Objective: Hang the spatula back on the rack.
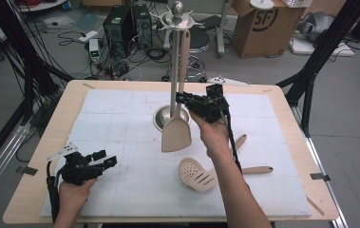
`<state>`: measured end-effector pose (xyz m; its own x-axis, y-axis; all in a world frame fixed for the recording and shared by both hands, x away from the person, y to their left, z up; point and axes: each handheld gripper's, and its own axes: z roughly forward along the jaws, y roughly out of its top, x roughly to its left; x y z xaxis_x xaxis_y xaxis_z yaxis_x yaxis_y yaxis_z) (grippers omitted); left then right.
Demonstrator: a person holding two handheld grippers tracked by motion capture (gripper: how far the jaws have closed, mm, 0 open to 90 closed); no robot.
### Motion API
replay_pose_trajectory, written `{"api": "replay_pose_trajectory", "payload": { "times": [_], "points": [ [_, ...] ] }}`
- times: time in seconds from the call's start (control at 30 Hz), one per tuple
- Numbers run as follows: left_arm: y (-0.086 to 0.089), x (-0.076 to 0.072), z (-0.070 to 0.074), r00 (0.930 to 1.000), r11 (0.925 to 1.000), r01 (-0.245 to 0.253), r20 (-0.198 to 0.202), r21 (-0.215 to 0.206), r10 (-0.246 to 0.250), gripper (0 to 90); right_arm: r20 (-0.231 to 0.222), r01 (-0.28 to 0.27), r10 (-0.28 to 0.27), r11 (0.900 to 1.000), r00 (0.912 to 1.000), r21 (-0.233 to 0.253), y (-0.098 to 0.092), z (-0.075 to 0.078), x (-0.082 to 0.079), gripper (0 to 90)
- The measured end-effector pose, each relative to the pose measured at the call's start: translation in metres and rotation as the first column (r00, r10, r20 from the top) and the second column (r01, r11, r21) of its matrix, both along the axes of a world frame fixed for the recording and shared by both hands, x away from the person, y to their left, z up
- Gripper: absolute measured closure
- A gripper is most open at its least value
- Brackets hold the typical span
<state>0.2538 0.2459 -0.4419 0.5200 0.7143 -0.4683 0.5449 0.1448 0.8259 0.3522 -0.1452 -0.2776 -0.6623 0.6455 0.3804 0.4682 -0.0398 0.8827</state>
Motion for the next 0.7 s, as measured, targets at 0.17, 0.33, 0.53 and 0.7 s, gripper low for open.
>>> {"api": "replay_pose_trajectory", "payload": {
  "times": [0.17, 0.33, 0.53, 0.7],
  "points": [
    [0.000, 0.000, 0.000, 1.0000, 1.0000, 0.001, 0.000, -0.001, -0.001, 28.2, -0.019, 0.002, -0.002, 1.000, 0.9998, 0.008, 0.000, -0.003, 0.005, 76.2],
    [0.000, 0.000, 0.000, 1.0000, 1.0000, 0.000, 0.001, -0.002, 0.000, 28.2, -0.057, 0.006, -0.004, 0.999, 0.9984, 0.045, -0.003, -0.005, 0.013, 66.8],
    [0.000, 0.000, 0.000, 1.0000, 1.0000, 0.000, 0.002, -0.004, 0.000, 28.1, -0.073, 0.017, -0.013, 0.998, 0.9972, 0.057, -0.009, -0.007, 0.017, 59.9],
    [0.000, -0.001, 0.000, 1.0000, 1.0000, -0.002, 0.002, -0.005, 0.002, 28.2, -0.053, 0.007, -0.003, 0.997, 0.9986, 0.079, -0.011, -0.004, 0.016, 51.1]
  ]
}}
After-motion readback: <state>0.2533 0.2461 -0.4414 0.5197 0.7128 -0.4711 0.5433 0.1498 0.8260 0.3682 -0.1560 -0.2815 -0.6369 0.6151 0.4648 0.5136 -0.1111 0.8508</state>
